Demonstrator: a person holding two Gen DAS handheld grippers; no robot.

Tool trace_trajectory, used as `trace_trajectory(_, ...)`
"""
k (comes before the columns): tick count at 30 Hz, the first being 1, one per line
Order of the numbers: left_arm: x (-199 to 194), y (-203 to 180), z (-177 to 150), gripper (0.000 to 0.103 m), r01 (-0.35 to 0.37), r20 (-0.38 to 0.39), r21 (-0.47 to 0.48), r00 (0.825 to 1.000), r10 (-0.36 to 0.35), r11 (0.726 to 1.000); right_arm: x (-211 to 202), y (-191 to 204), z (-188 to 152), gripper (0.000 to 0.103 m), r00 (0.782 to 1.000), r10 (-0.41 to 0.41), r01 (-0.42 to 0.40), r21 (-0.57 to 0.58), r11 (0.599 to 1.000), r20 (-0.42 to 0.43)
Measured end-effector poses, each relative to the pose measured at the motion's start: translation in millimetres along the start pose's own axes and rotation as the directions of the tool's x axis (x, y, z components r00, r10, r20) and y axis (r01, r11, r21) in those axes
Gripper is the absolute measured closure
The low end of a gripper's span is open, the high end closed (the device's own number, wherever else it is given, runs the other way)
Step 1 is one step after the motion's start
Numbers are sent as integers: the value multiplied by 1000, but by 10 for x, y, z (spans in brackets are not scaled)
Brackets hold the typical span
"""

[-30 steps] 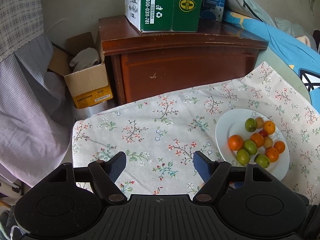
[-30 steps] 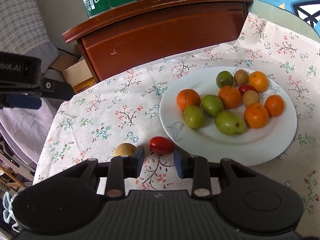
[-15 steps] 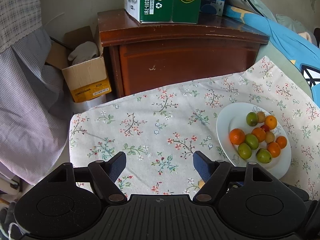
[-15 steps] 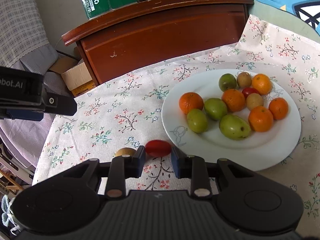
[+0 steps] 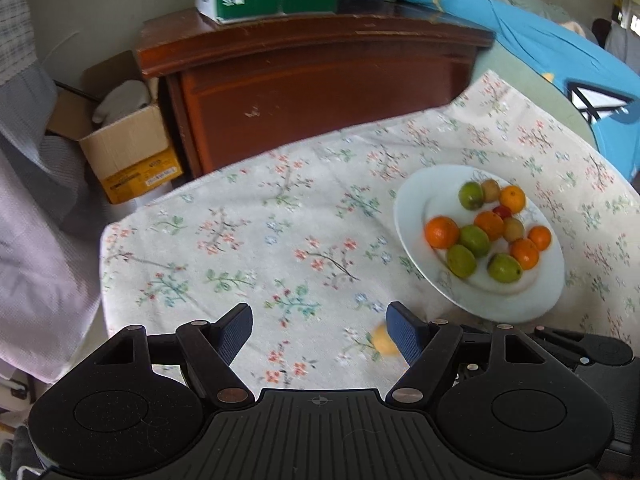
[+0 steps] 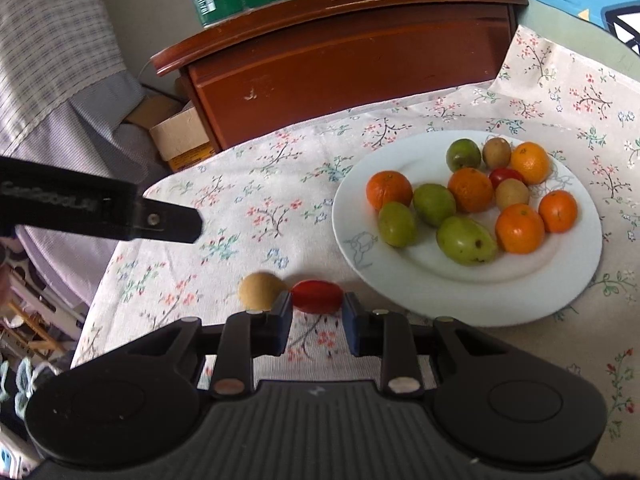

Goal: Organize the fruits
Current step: 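Close the right tool on the cherry tomato while the left tool approaches a brown kiwi, then close the left tool on the brown kiwi and lift it while the right tool holds the tomato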

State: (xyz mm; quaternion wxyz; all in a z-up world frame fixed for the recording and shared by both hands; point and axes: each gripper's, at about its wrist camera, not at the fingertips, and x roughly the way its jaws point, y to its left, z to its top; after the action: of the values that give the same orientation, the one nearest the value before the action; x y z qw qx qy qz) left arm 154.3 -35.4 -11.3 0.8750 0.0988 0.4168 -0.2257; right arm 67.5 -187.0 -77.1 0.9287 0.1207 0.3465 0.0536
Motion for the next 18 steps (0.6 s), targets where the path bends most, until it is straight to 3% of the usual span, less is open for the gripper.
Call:
trace_trajectory(9, 86, -334, -174, 29, 73, -17, 120, 997, -72, 990, -343, -129, -150, 77, 999, 26, -28, -52, 998, -40)
trace_trajectory(18, 234, -421, -198, 36, 74, -12, 112, 997, -73, 991, -487, -321, -251, 76, 999, 0, -1, -27, 1000, -51)
